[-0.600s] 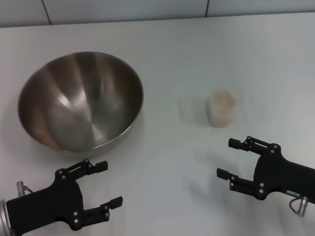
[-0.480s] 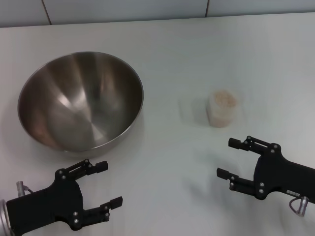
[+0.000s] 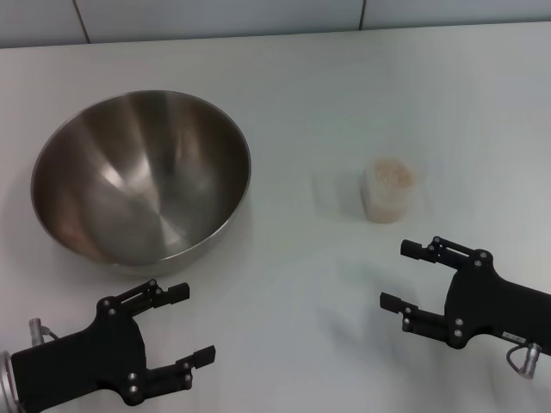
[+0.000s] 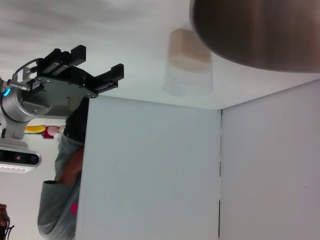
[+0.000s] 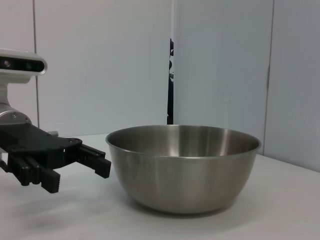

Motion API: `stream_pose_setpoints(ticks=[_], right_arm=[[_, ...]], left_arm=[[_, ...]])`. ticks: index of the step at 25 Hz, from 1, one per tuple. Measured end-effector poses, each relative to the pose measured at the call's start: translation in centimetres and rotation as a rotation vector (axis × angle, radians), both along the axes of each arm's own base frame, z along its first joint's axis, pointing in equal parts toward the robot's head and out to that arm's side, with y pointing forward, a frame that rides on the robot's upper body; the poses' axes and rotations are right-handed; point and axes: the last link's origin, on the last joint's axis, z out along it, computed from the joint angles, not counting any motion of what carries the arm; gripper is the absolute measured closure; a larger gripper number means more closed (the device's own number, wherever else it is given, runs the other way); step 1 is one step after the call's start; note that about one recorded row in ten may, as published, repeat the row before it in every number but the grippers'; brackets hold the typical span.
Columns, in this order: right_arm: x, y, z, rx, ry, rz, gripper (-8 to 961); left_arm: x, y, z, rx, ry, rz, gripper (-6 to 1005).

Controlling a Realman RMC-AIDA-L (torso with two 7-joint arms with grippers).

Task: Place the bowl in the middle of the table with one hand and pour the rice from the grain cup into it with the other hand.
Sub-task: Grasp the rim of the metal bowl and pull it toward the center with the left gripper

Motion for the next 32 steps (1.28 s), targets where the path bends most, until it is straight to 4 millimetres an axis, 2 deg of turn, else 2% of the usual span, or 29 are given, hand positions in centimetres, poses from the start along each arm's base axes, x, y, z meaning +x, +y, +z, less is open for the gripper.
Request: stream_pose_setpoints(ticks=[11, 16, 21, 23, 24, 25, 30, 31, 32], right_arm=[[0.0, 0.0, 0.0, 0.000, -0.001, 0.001, 227], [0.0, 0.1, 0.0, 0.002, 0.000, 0.000, 227], [0.0, 0.1, 0.0, 0.004, 0.002, -0.002, 228], [-0.1, 0.0, -0.1, 0.002, 0.008, -0.004, 228], [-0.1, 0.0, -0.2, 0.002, 0.011, -0.005, 228], [-0.2, -0.1, -0.2, 0.002, 0.014, -0.006, 228], [-0.4, 0.1, -0.3, 0.004, 0.025, -0.003, 228], [-0.5, 0.2, -0.4, 0.005, 0.029, -0.003, 228], [-0.6, 0.2, -0.4, 0.007, 0.032, -0.002, 228]], left_arm=[[0.2, -0.2, -0.1, -0.001, -0.011, -0.009, 186], [1.2, -0.2, 0.8, 0.034, -0.101, -0.033, 186], [1.4, 1.5, 3.2, 0.203, -0.190, 0.011, 185], [1.4, 1.5, 3.2, 0.203, -0.190, 0.011, 186], [1.2, 2.0, 3.8, 0.255, -0.200, 0.037, 186], [0.2, 3.5, 5.1, 0.395, -0.213, 0.131, 186], [-0.8, 5.2, 6.0, 0.529, -0.215, 0.247, 185], [-1.6, 6.6, 6.8, 0.637, -0.210, 0.321, 185], [-1.6, 6.6, 6.8, 0.637, -0.210, 0.321, 185]])
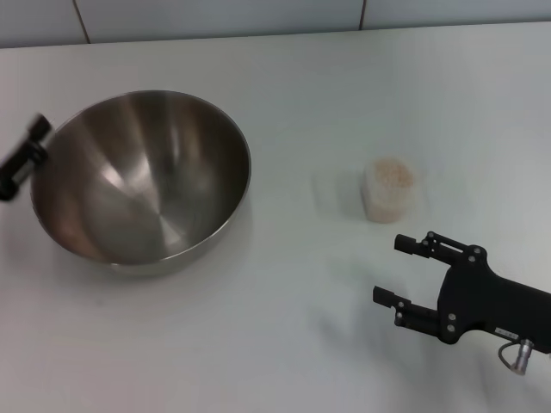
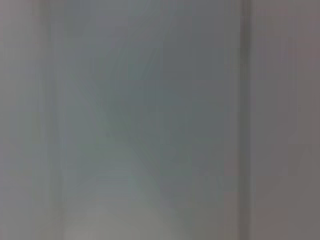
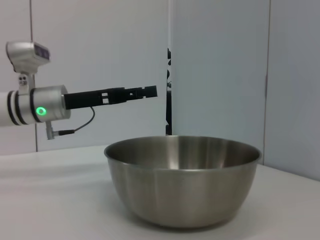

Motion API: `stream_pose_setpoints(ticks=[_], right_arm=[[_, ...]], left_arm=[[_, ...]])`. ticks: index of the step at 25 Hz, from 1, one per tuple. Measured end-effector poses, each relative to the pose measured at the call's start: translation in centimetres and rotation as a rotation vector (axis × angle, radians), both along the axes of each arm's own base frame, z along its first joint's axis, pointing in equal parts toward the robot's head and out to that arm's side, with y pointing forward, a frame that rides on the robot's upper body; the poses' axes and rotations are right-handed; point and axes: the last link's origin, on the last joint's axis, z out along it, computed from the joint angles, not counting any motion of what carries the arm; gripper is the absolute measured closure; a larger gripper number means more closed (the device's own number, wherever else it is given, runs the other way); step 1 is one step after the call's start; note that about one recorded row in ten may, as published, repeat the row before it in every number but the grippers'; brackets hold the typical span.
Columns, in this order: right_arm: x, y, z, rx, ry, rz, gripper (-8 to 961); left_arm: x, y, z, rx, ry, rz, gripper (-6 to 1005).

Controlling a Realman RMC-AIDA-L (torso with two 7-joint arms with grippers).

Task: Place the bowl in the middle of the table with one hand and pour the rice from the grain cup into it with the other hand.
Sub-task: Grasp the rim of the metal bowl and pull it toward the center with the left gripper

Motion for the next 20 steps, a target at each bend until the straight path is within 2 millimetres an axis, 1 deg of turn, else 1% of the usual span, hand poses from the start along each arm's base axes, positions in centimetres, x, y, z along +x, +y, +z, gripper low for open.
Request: stream_pose_setpoints(ticks=[1, 5, 6, 7, 10, 11, 20], right_arm=[[-0.1, 0.0, -0.1, 0.001, 0.003, 0.003, 228], [-0.4, 0.1, -0.3, 0.021, 0.007, 0.020, 228], [-0.5, 0.2, -0.3, 0.024, 0.007, 0.021, 228], [-0.5, 0.2, -0.4, 0.024, 0.009, 0.021, 228], [-0.6, 0.3, -0.5, 0.024, 0.012, 0.020, 228], [-0.6, 0.3, -0.5, 0.024, 0.012, 0.020, 228], [-0.4, 0.4, -0.4, 0.033, 0.004, 0.010, 228]], left_arm=[[-0.3, 0.7, 0.5, 0.047, -0.013, 0.039, 185], [-0.3, 0.7, 0.5, 0.047, -0.013, 0.039, 186], [-0.7, 2.0, 0.7, 0.090, -0.032, 0.109, 186], [-0.7, 2.7, 0.3, 0.102, -0.040, 0.148, 186], [-0.7, 2.7, 0.3, 0.102, -0.040, 0.148, 186], [-0.4, 3.1, -0.4, 0.113, -0.033, 0.156, 186], [-0.4, 3.3, -0.5, 0.110, -0.028, 0.158, 185]])
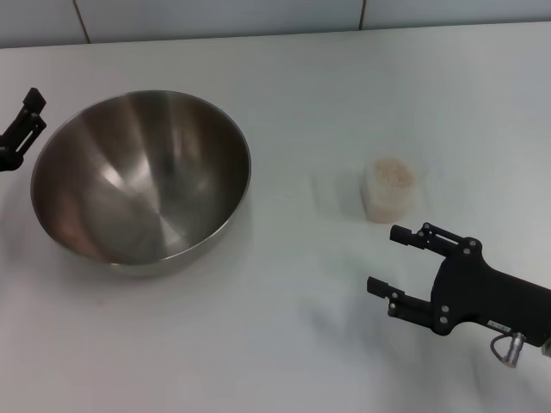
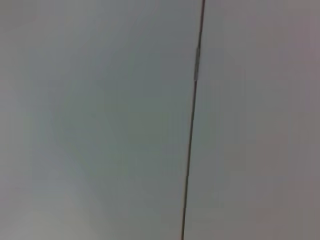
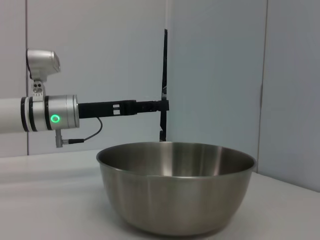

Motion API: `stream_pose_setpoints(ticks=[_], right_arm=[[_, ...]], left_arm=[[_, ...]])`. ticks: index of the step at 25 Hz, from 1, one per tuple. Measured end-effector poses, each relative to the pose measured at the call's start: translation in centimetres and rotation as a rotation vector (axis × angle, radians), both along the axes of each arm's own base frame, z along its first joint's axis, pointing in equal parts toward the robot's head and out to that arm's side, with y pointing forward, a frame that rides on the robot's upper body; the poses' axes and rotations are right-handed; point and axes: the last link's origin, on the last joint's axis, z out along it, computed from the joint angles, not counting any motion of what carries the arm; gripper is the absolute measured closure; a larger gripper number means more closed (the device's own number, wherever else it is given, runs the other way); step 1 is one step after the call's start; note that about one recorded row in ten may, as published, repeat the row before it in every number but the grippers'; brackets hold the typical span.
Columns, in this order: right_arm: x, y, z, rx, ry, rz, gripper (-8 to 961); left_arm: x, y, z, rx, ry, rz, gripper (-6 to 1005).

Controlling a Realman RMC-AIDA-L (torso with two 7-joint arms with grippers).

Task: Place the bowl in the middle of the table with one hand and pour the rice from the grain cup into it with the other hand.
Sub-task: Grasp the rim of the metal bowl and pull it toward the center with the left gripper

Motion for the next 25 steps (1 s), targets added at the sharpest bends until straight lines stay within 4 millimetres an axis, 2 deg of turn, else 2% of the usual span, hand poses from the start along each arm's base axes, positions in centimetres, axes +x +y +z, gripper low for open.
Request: stream_pose_setpoints(ticks=[3, 5, 7, 8, 13, 14, 15, 20, 25], right_arm=[[0.0, 0.1, 0.0, 0.001, -0.003, 0.000, 228], [0.0, 0.2, 0.0, 0.002, -0.006, -0.002, 228], [0.0, 0.2, 0.0, 0.002, -0.008, -0.003, 228], [0.0, 0.3, 0.0, 0.003, -0.009, -0.002, 228], [0.0, 0.3, 0.0, 0.003, -0.010, -0.003, 228], [0.0, 0.3, 0.0, 0.003, -0.010, -0.003, 228], [0.0, 0.3, 0.0, 0.003, -0.011, -0.003, 228], [0.1, 0.3, 0.0, 0.003, -0.011, -0.004, 228], [0.1, 0.3, 0.0, 0.003, -0.011, -0.004, 228]], left_arm=[[0.0, 0.4, 0.0, -0.037, -0.008, 0.001, 185], [-0.1, 1.5, 0.8, -0.183, -0.017, 0.007, 185], [-0.1, 1.5, 0.8, -0.183, -0.017, 0.007, 185], [0.3, 2.6, 2.1, -0.351, -0.038, 0.029, 185], [0.8, 3.2, 3.0, -0.451, -0.036, 0.060, 185], [1.1, 3.8, 3.3, -0.568, 0.019, 0.130, 186], [1.4, 4.0, 3.4, -0.605, 0.060, 0.157, 186], [2.0, 4.8, 3.7, -0.726, 0.221, 0.322, 186], [3.1, 5.5, 3.7, -0.763, 0.285, 0.353, 185]])
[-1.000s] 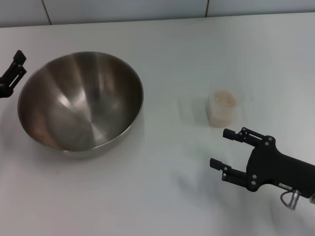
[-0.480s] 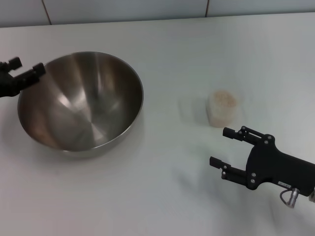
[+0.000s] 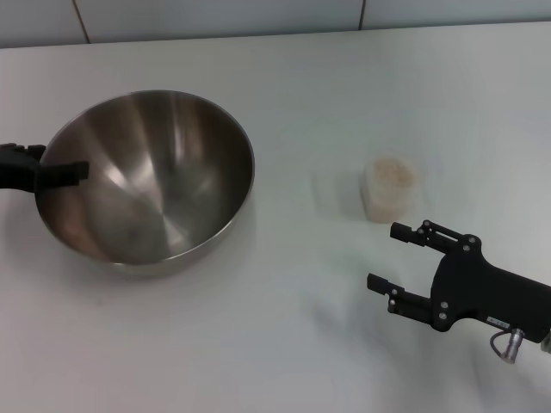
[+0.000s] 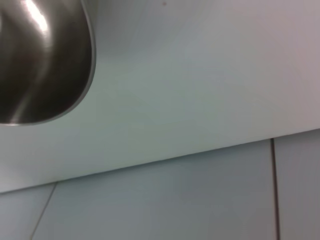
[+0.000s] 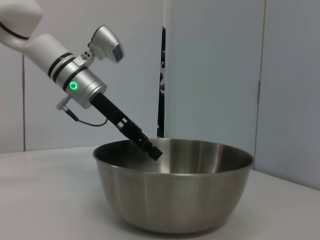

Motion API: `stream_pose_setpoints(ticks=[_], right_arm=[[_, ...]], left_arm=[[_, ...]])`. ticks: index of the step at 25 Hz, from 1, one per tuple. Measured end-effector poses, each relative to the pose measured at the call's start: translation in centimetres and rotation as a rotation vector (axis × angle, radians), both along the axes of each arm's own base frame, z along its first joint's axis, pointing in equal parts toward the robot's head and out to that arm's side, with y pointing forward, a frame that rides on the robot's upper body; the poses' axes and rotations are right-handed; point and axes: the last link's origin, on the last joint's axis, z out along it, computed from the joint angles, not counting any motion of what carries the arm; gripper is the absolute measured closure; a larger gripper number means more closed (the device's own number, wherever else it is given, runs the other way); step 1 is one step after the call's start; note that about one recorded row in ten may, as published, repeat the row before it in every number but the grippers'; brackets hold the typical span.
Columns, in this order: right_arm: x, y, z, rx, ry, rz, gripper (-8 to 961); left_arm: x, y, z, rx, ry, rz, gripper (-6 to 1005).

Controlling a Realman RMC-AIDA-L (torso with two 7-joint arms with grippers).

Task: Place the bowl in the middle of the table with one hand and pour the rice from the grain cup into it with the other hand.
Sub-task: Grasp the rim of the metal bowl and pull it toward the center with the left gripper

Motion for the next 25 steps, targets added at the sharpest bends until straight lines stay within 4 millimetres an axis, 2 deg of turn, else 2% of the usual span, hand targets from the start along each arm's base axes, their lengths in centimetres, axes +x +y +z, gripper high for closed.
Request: stream_pose_setpoints(ticks=[12, 25], right_arm=[[0.0, -0.1, 0.0, -0.002, 0.002, -0.006, 229], [0.0, 0.0, -0.1, -0.002, 0.003, -0.002, 229]], left_arm=[[0.9, 0.3, 0.3, -0.006, 0.009, -0.024, 191], [1.1, 0.5, 0.5, -0.007, 0.017, -0.015, 501]])
